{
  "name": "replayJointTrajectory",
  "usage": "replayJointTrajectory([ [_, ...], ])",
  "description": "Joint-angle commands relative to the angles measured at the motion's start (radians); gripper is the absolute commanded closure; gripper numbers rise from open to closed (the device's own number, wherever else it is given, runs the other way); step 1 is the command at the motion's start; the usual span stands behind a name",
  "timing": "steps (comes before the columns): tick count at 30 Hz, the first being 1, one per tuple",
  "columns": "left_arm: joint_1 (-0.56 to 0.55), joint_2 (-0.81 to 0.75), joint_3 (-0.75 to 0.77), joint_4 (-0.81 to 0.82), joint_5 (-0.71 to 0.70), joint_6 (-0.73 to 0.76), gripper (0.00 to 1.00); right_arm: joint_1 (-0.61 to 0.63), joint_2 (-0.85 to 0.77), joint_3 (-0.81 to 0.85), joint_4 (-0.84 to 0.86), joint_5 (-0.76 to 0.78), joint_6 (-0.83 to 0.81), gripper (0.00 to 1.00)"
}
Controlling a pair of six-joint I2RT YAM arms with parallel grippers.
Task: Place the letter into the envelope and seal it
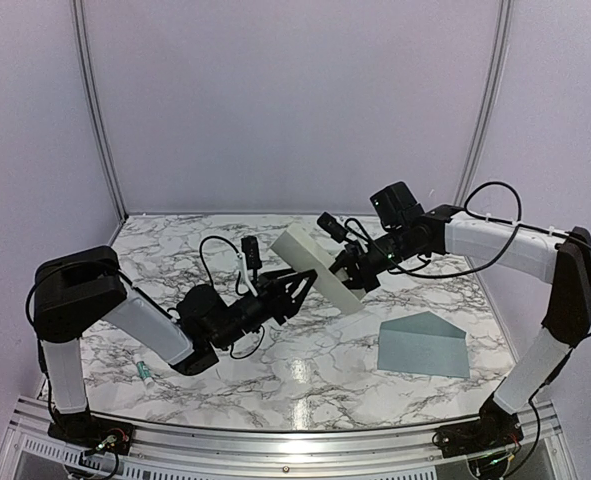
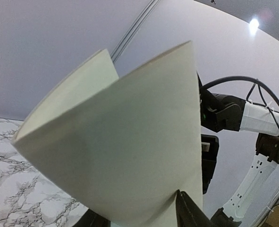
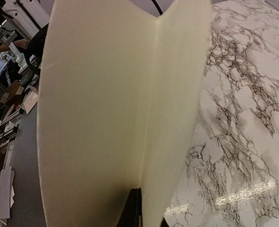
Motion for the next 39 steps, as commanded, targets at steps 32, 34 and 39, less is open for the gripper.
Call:
replayJointTrajectory([
  [32, 0.007, 0.000, 0.003, 0.137, 0.129, -0.097, 0.97, -0.209, -0.098, 0.106, -0.219, 0.010, -0.171, 0.44],
  [34, 0.007, -0.002, 0.005, 0.127, 0.138, -0.094, 0.97, -0.204, -0.106, 0.095, -0.242, -0.072, -0.195, 0.33],
  [39, 0.005, 0.007, 0.032, 0.102, 0.175, -0.099, 0.97, -0.145, -0.086, 0.066, -0.251, -0.093, -0.210, 0.26],
])
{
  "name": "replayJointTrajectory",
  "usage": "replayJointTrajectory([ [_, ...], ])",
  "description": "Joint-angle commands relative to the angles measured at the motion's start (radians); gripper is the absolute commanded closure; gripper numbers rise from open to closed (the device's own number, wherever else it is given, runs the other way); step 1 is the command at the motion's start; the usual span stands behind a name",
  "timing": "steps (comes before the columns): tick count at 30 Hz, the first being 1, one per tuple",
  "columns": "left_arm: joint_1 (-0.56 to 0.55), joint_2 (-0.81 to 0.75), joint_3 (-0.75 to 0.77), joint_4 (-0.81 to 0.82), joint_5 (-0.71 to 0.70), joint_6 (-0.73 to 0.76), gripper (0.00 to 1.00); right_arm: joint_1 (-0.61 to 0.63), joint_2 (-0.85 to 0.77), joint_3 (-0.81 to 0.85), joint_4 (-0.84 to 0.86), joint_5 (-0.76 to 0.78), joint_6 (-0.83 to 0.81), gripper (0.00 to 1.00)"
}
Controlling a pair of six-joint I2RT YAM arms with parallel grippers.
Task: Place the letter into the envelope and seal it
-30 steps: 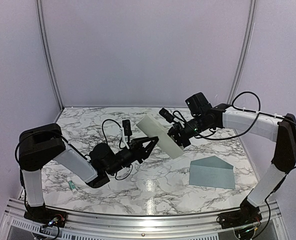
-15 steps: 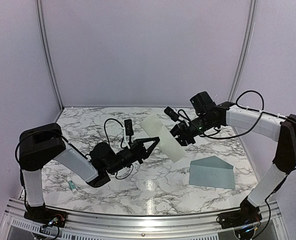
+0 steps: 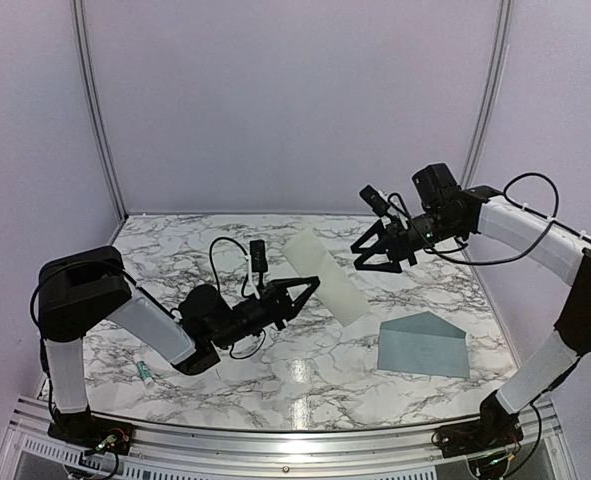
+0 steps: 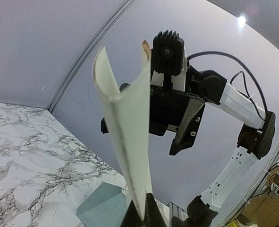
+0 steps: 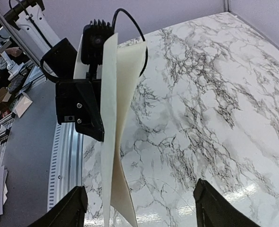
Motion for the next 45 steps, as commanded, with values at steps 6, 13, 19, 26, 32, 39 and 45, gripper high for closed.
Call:
replayJointTrajectory([
  [6, -0.006, -0.010, 0.047, 0.072, 0.067, 0.001, 0.97, 0.137, 0.066, -0.004, -0.065, -0.037, -0.045, 0.24],
  [13, -0.006, -0.017, 0.059, 0.043, 0.080, 0.006, 0.97, 0.153, 0.108, 0.016, -0.094, -0.061, -0.061, 0.70],
  [19, -0.006, -0.025, 0.053, 0.036, 0.071, 0.016, 0.67, 0.154, 0.113, 0.006, -0.112, -0.088, -0.071, 1.00],
  [26, -0.005, -0.020, 0.086, 0.012, 0.097, 0.034, 0.83, 0.157, 0.126, 0.006, -0.141, -0.116, -0.090, 1.00],
  [32, -0.005, -0.023, 0.070, 0.018, 0.064, 0.036, 0.96, 0.146, 0.114, 0.025, -0.186, -0.051, -0.128, 0.73],
  [39, -0.005, -0.074, 0.013, -0.027, 0.029, 0.050, 0.98, -0.091, 0.001, 0.019, -0.301, 0.189, -0.278, 0.51],
  [45, -0.006, -0.111, -0.045, -0.047, 0.024, 0.023, 1.00, -0.194, -0.097, -0.217, -0.176, 0.653, -0.314, 0.51],
])
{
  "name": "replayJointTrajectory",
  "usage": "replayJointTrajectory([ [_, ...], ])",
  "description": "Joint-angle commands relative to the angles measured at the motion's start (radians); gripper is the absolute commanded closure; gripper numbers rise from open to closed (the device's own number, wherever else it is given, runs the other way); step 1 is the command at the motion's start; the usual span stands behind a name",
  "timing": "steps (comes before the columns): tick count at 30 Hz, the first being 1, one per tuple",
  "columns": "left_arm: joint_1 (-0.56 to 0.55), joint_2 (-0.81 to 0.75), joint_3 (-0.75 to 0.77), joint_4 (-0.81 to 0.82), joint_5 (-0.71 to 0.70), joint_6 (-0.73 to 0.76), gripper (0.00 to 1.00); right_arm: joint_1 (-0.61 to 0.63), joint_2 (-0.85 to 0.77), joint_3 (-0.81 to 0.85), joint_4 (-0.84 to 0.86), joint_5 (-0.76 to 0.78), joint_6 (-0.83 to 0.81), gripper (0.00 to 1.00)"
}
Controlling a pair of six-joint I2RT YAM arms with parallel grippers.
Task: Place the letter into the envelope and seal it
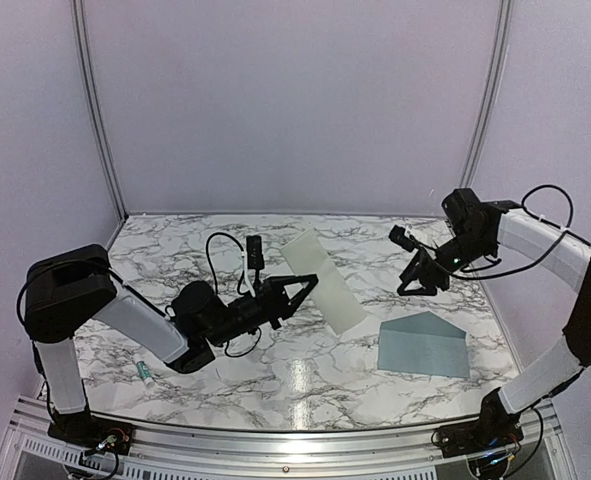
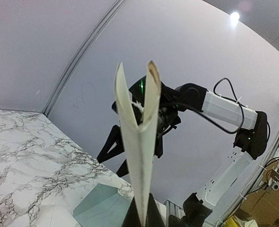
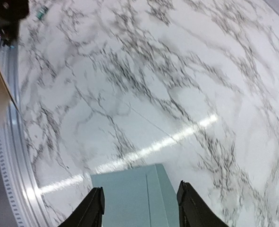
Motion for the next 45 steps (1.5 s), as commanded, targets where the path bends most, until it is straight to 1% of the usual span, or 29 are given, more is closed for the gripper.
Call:
replayJointTrajectory([
  [1, -0.005, -0.059, -0.039, -0.027, -0.006, -0.010, 1.00, -0.053, -0.064, -0.156, 0.072, 0.407, -0.069, 0.51],
  [3, -0.005, -0.074, -0.050, -0.053, 0.009, -0.015, 1.00, -0.096, -0.080, -0.194, 0.105, 0.488, -0.097, 0.49],
  [5, -0.005, -0.092, -0.056, -0.094, 0.032, -0.017, 1.00, -0.135, -0.076, -0.212, 0.111, 0.533, -0.131, 0.48],
  [9, -0.005, -0.132, -0.077, -0.146, 0.064, -0.016, 1.00, -0.159, -0.036, -0.250, 0.128, 0.605, -0.171, 0.44],
  [13, -0.006, -0.176, -0.101, -0.193, 0.078, 0.000, 1.00, -0.160, 0.001, -0.271, 0.152, 0.606, -0.171, 0.44],
  [21, -0.015, -0.223, -0.141, -0.212, 0.062, 0.024, 1.00, -0.164, 0.096, -0.256, 0.156, 0.590, -0.173, 0.47],
  [24, -0.018, -0.221, -0.144, -0.213, 0.065, 0.025, 1.00, -0.165, 0.113, -0.252, 0.140, 0.566, -0.189, 0.51],
  [27, -0.019, -0.219, -0.141, -0.213, 0.073, 0.025, 1.00, -0.168, 0.137, -0.238, 0.092, 0.523, -0.208, 0.61],
  [28, -0.019, -0.220, -0.140, -0.215, 0.076, 0.027, 1.00, -0.171, 0.141, -0.227, 0.069, 0.493, -0.218, 0.67],
  [31, -0.019, -0.227, -0.137, -0.222, 0.079, 0.036, 1.00, -0.173, 0.152, -0.198, 0.004, 0.409, -0.233, 0.94],
  [32, -0.019, -0.229, -0.135, -0.227, 0.077, 0.041, 1.00, -0.173, 0.154, -0.190, -0.017, 0.382, -0.238, 1.00],
  [36, -0.019, -0.242, -0.133, -0.244, 0.077, 0.051, 1.00, -0.172, 0.171, -0.156, -0.076, 0.270, -0.235, 1.00],
  [39, -0.019, -0.259, -0.138, -0.249, 0.074, 0.053, 1.00, -0.137, 0.193, -0.119, -0.087, 0.193, -0.213, 1.00],
  [42, -0.019, -0.290, -0.144, -0.269, 0.075, 0.065, 1.00, -0.046, 0.221, -0.073, -0.069, 0.162, -0.177, 1.00],
  [45, -0.019, -0.342, -0.148, -0.332, 0.074, 0.089, 1.00, 0.060, 0.282, -0.006, -0.053, 0.139, -0.130, 1.00],
])
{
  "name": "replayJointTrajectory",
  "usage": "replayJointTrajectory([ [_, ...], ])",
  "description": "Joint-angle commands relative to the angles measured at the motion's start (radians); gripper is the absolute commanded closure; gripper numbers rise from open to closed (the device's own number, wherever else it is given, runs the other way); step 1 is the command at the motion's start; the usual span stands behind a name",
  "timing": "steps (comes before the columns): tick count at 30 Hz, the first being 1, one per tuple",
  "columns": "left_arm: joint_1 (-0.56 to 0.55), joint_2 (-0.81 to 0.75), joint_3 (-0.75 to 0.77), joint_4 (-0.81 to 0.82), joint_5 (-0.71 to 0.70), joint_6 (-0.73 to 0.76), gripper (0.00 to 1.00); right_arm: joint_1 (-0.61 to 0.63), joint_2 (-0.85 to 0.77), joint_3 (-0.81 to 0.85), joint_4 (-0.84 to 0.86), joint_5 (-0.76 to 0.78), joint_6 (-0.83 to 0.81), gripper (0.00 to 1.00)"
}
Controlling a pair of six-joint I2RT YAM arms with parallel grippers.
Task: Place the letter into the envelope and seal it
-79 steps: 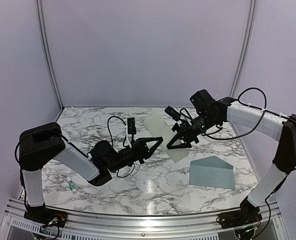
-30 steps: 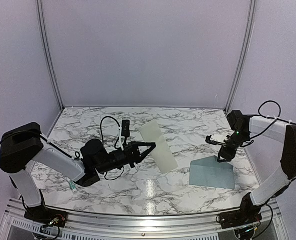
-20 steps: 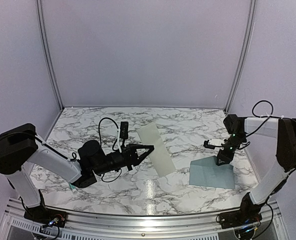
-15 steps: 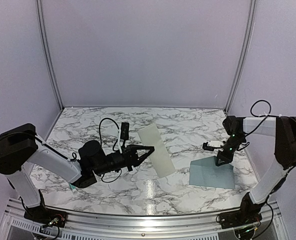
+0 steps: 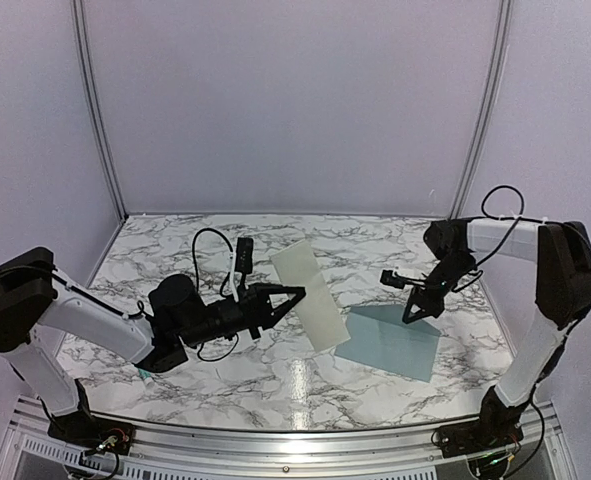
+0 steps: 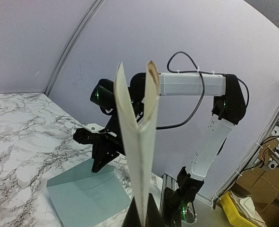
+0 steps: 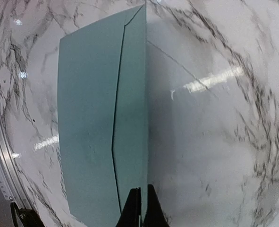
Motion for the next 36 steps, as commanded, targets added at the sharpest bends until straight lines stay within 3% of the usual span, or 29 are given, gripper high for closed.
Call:
replayJointTrajectory([
  [1, -0.004, -0.102, -0.016, -0.081, 0.004, 0.050, 1.00, 0.155, 0.088, 0.125, -0.002, -0.113, 0.070, 1.00],
  [9, -0.004, -0.316, -0.084, -0.260, -0.075, 0.121, 1.00, 0.367, 0.331, 0.409, -0.013, -0.137, 0.150, 1.00],
  [20, -0.004, -0.449, -0.141, -0.352, -0.165, 0.155, 1.00, 0.473, 0.562, 0.672, -0.052, -0.205, 0.225, 1.00],
  [21, -0.004, -0.447, -0.140, -0.355, -0.167, 0.156, 1.00, 0.473, 0.564, 0.675, -0.051, -0.207, 0.225, 0.95],
  [29, -0.004, -0.379, -0.064, -0.390, -0.178, 0.144, 1.00, 0.377, 0.371, 0.641, -0.055, -0.161, 0.243, 0.64],
  [36, 0.002, -0.249, 0.061, -0.429, -0.197, 0.182, 1.00, 0.185, 0.076, 0.646, 0.031, -0.183, 0.309, 0.50],
])
